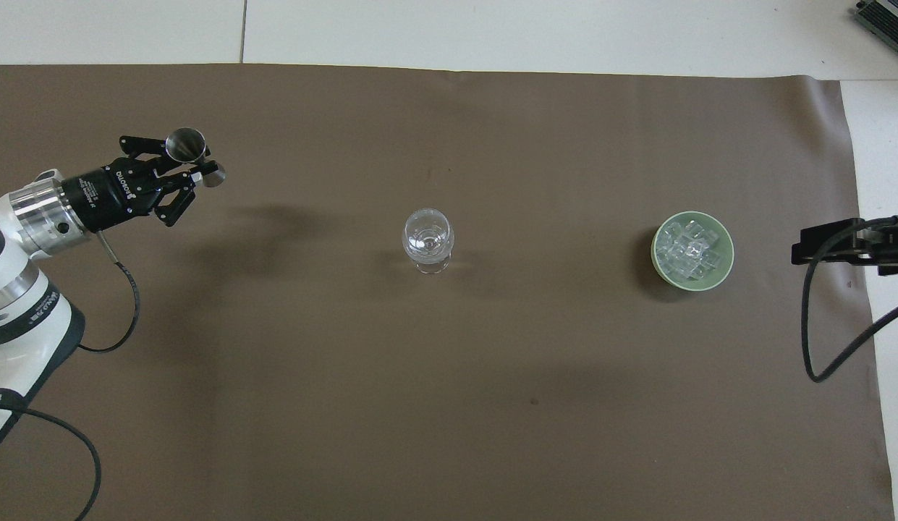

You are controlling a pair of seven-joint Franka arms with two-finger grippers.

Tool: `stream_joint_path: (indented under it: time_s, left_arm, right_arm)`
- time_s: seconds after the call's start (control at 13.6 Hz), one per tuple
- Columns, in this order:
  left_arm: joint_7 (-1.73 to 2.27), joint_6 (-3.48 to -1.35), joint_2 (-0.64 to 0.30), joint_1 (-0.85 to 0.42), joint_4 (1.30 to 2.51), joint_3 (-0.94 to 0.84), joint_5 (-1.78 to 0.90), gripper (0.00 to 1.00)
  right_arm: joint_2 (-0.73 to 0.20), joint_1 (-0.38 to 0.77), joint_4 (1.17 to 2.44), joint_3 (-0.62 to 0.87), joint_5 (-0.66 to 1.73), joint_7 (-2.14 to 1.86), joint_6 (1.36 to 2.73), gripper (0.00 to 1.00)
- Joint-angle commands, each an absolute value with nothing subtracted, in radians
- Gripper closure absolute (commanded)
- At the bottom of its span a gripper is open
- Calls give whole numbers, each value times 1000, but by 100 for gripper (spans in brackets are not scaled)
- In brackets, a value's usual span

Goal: Pour wine and add ice with both arms
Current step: 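Carry the silver cup back toward the robot with the left gripper, then lower the silver cup onto the mat and open the left gripper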

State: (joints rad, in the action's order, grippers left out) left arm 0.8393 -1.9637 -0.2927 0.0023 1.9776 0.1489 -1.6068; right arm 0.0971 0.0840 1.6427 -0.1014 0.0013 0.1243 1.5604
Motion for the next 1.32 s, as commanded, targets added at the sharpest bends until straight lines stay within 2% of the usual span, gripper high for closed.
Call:
stream_joint_path:
  time_s: [0.0,0.37,1.25]
  left_arm:
    - [808,-1922,-324,35,1976,141,-1655,100]
    - [792,-1919,-363,83,1993,141,-1700,100]
    - [580,-1703,-503,215,2059,141,-1755,100]
  right_arm:
    - [101,84,1644,-103,-2,106,1546,0]
    - [101,84,1644,-104,-2,106,1546,0]
    - [103,75,1644,-104,-2,113,1526,0]
